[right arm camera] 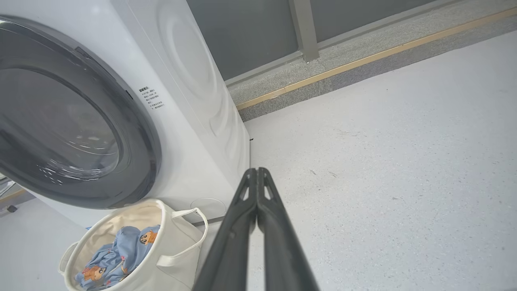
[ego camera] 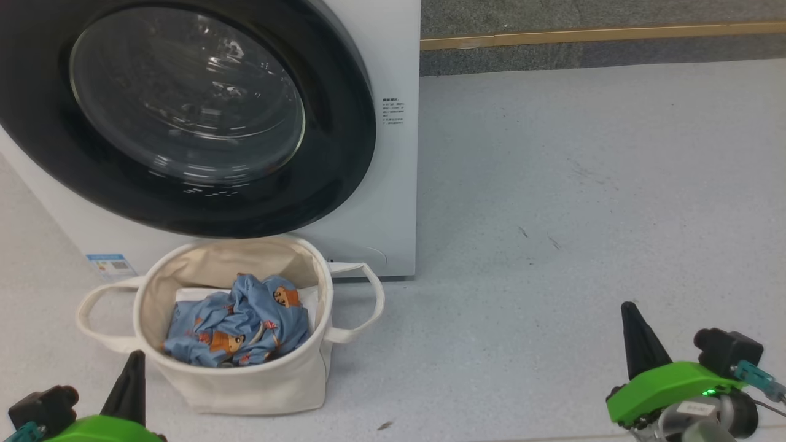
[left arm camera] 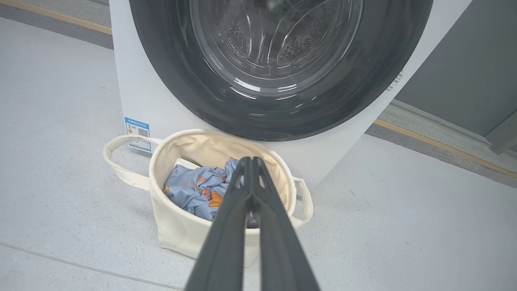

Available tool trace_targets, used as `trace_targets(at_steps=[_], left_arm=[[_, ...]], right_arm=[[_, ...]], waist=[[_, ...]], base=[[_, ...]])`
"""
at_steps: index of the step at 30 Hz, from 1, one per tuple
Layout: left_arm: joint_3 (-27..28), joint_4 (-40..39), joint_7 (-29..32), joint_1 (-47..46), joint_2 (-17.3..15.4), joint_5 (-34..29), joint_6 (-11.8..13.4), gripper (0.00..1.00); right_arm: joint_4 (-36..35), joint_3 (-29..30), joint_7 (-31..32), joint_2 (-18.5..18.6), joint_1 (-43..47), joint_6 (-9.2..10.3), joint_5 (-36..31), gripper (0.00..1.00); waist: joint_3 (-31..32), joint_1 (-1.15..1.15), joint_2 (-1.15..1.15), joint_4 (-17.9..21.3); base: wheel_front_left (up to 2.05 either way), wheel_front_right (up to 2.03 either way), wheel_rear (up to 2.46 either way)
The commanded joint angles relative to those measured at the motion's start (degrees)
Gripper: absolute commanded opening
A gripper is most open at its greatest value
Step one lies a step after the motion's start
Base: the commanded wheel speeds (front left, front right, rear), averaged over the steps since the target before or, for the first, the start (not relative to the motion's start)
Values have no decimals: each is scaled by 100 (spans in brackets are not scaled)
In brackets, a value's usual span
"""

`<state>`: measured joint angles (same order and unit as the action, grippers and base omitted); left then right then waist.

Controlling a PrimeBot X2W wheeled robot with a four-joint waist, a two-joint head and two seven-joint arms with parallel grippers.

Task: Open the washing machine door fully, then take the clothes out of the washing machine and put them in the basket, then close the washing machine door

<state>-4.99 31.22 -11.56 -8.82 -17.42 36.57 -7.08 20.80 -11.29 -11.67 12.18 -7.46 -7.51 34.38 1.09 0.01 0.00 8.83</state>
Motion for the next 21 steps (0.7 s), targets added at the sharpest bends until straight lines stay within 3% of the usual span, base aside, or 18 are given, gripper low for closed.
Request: trace_targets(at_steps=[1,21], left_arm=[[137,-218,44,-253,-88,122,-6,0],[326,-499,372,-156,201,1141,-12,0]], right_arm=[[-206,93,25,22,-251,0,130,0],[-296,383,339,-137,-178,1,1211,0]], waist=[[-2,-1,0,-10],[-25,-1,0,-174]], base=[[0,0,0],[0,0,0]])
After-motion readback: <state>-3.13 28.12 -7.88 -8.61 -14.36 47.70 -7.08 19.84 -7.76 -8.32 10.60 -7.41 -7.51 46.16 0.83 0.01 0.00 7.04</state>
